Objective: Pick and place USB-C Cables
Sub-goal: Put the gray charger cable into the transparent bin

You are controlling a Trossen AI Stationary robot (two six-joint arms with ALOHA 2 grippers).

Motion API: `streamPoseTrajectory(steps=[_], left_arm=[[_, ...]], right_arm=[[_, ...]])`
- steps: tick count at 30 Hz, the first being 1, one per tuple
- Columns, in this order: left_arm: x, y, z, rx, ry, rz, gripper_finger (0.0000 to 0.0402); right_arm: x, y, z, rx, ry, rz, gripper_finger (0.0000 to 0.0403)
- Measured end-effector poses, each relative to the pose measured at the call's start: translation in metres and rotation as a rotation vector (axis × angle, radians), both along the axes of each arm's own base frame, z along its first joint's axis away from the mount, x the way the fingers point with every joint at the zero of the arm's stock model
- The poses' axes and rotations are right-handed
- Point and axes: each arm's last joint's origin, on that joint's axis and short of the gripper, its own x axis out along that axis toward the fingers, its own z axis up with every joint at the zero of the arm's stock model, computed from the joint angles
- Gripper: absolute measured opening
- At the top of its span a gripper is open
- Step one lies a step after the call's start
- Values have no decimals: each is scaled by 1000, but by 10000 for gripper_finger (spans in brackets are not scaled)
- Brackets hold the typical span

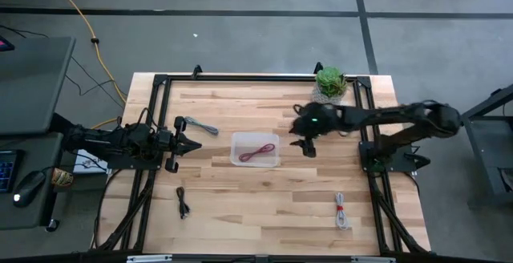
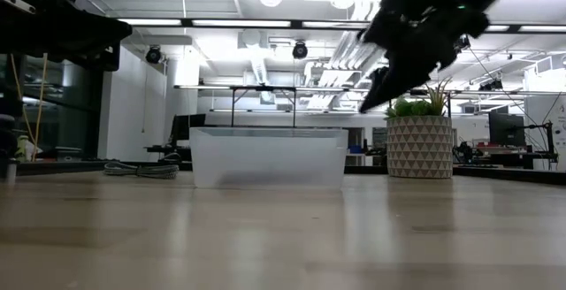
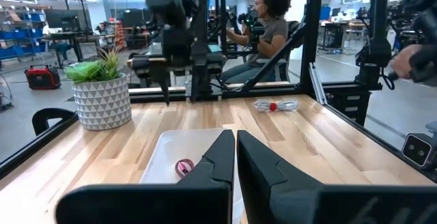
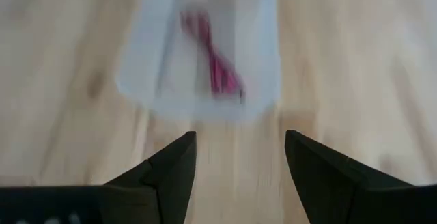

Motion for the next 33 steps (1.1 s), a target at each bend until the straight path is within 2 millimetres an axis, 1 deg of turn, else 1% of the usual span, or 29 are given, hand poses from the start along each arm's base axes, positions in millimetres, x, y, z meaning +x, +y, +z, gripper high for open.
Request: streamPoseTrajectory(steps=[8,9,11,13,18,27,30,33], left_arm=[[0,0,0,0,1,0,0],[0,0,0,0,1,0,0],[0,0,0,0,0,0,0],[0,0,0,0,0,0,0],[0,0,0,0,1,0,0],[0,0,2,0,-22,0,0],[0,0,6,0,-66,5,0],[-2,2,16,-7,-172,56,0]], right_arm=[[-36,8,31,-131,-776,-8,216],[-40,9,34,-140,-846,-18,216],[-45,10,39,-157,-930,-24,216],[-47,10,42,-167,-962,-23,216],[-45,10,49,-168,-980,-11,216],[-45,10,48,-180,-969,-8,216],[-44,10,48,-179,-964,-8,216],[-44,10,47,-178,-957,-8,216]])
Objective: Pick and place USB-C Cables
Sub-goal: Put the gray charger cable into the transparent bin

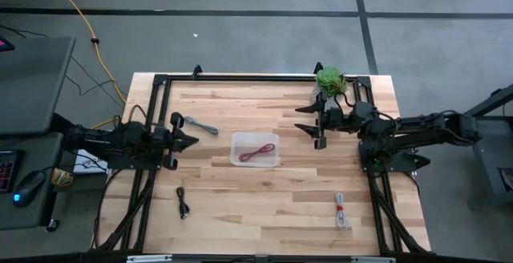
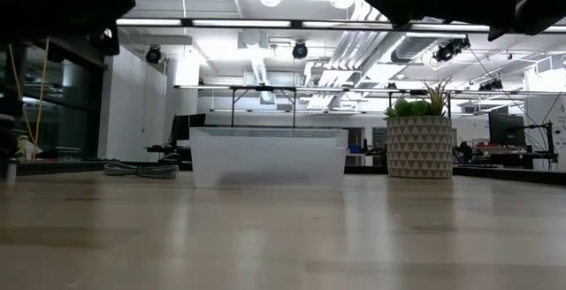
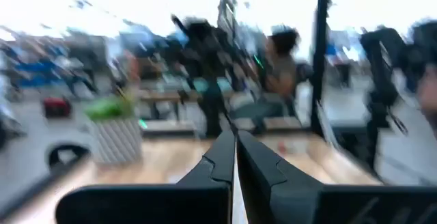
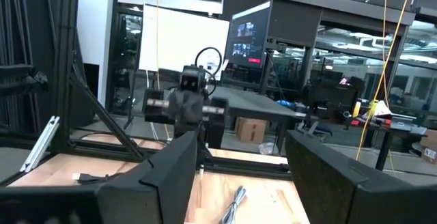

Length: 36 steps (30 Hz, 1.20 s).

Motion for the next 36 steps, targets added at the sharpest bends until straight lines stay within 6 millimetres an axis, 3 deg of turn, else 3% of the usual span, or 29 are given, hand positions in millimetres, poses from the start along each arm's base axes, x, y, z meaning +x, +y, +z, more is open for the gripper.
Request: streamPoseTrajectory(steps=[5,10,16,19,24,30,36], left_arm=[[3,4,16,6,-26,137,20],[26,11,38,4,161,297,91],[63,41,59,-71,750,545,192],[74,61,61,-152,1080,572,225],[90,92,46,-241,1436,434,244],[102,117,9,-174,1663,265,238],[109,127,-26,-127,1827,138,223]], right_arm=[[0,0,0,-6,1,-2,216],[0,0,0,-6,1,-2,216],[0,0,-1,22,14,4,216],[1,0,-3,24,29,3,216],[1,0,-4,22,38,2,216],[1,0,-4,23,45,2,216],[1,0,-6,28,65,2,216]])
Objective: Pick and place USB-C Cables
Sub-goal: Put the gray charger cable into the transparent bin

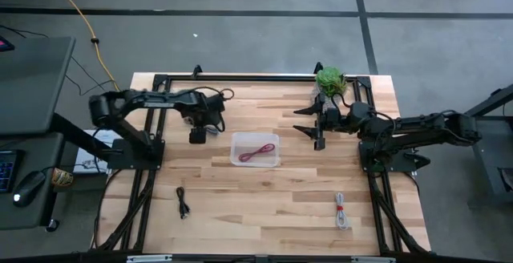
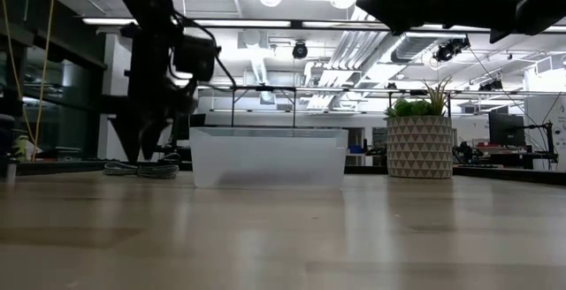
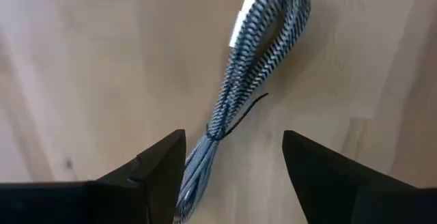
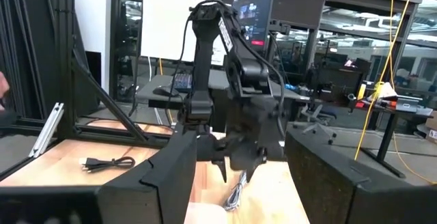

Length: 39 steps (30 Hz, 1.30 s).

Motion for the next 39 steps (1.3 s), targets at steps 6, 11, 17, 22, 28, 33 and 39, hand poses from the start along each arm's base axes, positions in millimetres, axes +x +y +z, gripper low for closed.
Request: streamPoseTrajectory(steps=[6,11,17,22,28,33,39], left_arm=[[6,6,-23,14,100,-70,206],[8,8,-32,5,144,-106,200],[9,8,-33,4,140,-106,199],[8,7,-34,-1,139,-106,177],[8,7,-34,-17,135,-110,92],[8,7,-34,-10,140,-106,12],[8,7,-32,1,130,-84,8]], right_arm=[[0,0,0,27,2,4,216],[0,0,0,31,3,4,216],[0,0,-1,32,10,4,216],[0,0,-1,33,15,4,216],[0,0,-2,34,17,4,216],[0,0,-2,34,17,5,216],[0,0,-2,34,17,5,216]])
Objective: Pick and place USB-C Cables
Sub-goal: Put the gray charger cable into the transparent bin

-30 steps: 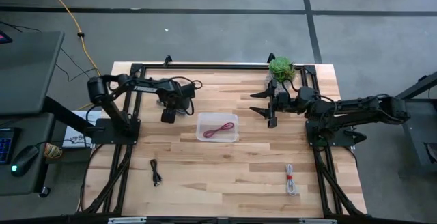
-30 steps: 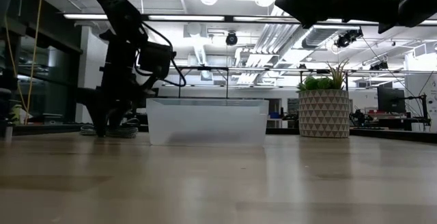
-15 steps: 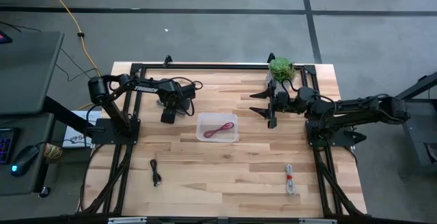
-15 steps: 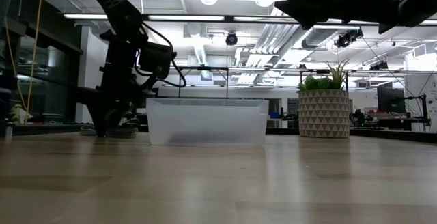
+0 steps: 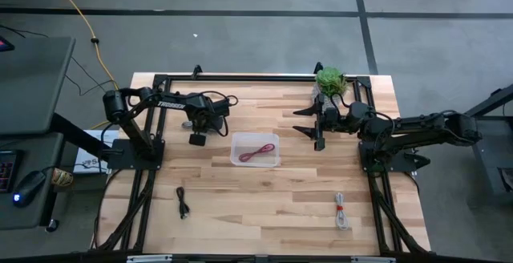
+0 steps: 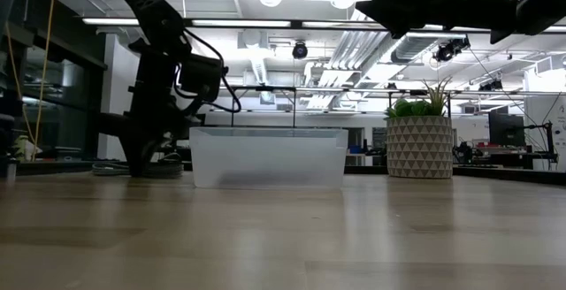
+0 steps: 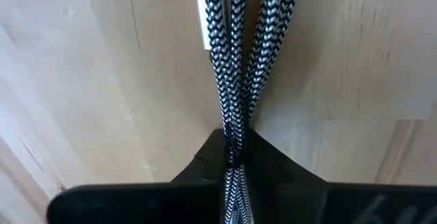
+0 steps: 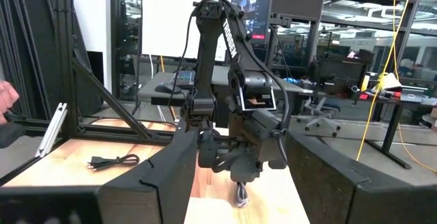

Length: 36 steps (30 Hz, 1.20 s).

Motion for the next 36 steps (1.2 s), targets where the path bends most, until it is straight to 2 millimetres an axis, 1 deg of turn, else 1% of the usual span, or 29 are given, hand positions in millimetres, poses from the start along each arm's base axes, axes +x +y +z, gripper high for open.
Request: streamPoseTrajectory(steps=[3,5,9,13,17,21,29,33,36], left_arm=[[-2,-1,7,8,-36,21,4],[-5,-2,20,29,-85,34,3],[-15,-4,56,116,-221,69,2],[-22,-11,97,231,-367,114,1],[-16,-24,134,278,-512,80,1],[2,-39,164,310,-605,-9,0],[56,-65,210,373,-699,-187,0],[85,-74,227,374,-723,-261,0],[106,-79,234,363,-724,-285,0]], right_arm=[[0,0,0,0,0,0,216],[0,0,0,0,0,0,216],[0,0,0,0,0,0,216],[0,0,0,-1,0,0,216],[0,0,0,-5,0,-1,216],[0,0,0,-6,-1,-1,216],[0,0,0,-7,0,-1,216],[0,0,0,-7,0,-1,216],[0,0,-1,-6,8,-1,216]])
